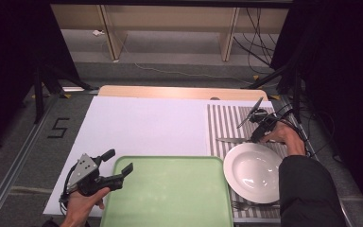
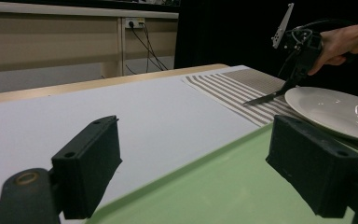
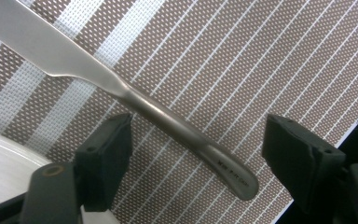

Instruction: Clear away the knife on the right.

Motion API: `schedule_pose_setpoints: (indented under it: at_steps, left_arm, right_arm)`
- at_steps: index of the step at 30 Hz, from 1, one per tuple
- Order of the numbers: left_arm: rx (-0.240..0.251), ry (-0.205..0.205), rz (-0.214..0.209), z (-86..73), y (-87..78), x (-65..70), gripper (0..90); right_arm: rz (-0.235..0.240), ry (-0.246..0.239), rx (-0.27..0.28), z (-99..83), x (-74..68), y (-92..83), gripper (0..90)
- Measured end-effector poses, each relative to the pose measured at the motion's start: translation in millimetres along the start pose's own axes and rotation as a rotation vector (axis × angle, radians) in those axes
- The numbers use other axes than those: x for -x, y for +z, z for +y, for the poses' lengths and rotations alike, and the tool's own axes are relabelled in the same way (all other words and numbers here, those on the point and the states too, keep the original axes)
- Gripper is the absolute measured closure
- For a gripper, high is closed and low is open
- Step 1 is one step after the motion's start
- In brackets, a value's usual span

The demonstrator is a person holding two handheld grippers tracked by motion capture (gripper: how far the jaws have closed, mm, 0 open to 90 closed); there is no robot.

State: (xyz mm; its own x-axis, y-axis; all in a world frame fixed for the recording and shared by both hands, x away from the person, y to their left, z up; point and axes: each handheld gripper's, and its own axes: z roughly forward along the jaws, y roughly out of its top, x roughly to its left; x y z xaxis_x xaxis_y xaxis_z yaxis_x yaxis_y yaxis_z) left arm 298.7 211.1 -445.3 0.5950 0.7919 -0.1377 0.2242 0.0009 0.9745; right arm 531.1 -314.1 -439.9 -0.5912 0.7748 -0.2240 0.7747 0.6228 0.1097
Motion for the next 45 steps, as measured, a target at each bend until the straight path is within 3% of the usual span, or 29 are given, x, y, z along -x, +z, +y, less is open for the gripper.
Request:
schedule_pose_setpoints:
  at_steps: [12, 20, 21, 45]
  left_arm:
    - [0.008, 0.001, -0.004, -0.1, 0.6, -0.1, 16.1]
    - [0.003, 0.002, 0.001, 0.2, 0.0, -0.1, 16.1]
    - [0.0, 0.003, 0.003, 0.4, -0.3, 0.0, 16.1]
    - [0.001, 0.002, 0.008, 0.6, -0.6, -0.3, 16.2]
  right_arm:
    - [0.003, -0.015, -0.032, -0.6, -0.1, 4.7, 29.9]
    - [-0.002, -0.05, -0.036, 0.5, -1.8, 7.9, 32.8]
    - [0.004, -0.035, -0.042, 1.1, -2.9, 7.5, 33.9]
    - [0.036, -0.054, -0.049, 1.2, -1.9, 10.0, 43.1]
